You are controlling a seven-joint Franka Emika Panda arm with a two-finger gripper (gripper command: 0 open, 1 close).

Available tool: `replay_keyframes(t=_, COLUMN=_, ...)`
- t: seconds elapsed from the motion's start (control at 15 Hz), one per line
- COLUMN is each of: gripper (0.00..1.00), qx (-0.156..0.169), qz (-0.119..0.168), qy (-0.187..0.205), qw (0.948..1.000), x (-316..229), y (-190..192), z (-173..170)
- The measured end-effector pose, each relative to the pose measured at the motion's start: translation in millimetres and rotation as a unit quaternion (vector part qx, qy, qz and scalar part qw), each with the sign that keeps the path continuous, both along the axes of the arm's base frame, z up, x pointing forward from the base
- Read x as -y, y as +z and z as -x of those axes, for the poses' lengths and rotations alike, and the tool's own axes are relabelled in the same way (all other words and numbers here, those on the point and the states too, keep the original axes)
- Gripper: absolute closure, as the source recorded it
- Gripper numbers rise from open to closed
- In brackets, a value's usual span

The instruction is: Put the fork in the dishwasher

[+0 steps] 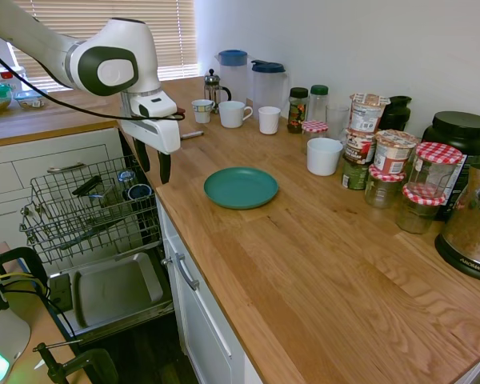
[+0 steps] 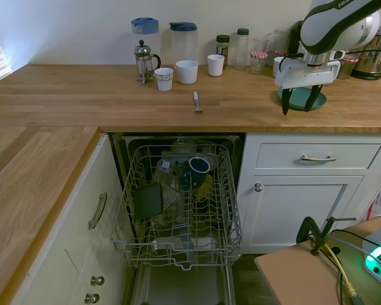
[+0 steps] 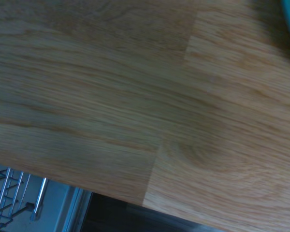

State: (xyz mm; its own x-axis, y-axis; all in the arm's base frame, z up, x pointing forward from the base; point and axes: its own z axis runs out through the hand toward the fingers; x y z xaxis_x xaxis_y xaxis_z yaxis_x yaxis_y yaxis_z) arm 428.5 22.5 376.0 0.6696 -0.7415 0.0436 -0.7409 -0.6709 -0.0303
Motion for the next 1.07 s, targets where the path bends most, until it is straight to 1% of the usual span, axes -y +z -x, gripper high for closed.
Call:
replay_keyframes(t=0.27, gripper=0.00, qx=0.002, qz=0.000, qy=-0.001, qw=1.0000, x=-0.1, y=2.0, z=-1.4)
replay_keyframes(t=0.53, gripper=0.00, qx=0.025, qz=-0.001, qy=-0.011, qw=0.9996, x=-11.6, y=23.3, z=-16.3)
replay_keyframes(t=0.6, gripper=0.00, qx=0.031, qz=-0.002, qy=-0.014, qw=0.9994, x=-19.0, y=28.5, z=-23.3)
replay_keyframes(t=0.8, gripper=0.00, qx=0.045, qz=-0.009, qy=-0.045, qw=0.9979, x=-49.1, y=39.3, z=-58.5)
replay_keyframes(t=1.07, gripper=0.00, qx=0.061, qz=-0.007, qy=-0.065, qw=0.9961, x=-97.4, y=36.3, z=-111.7)
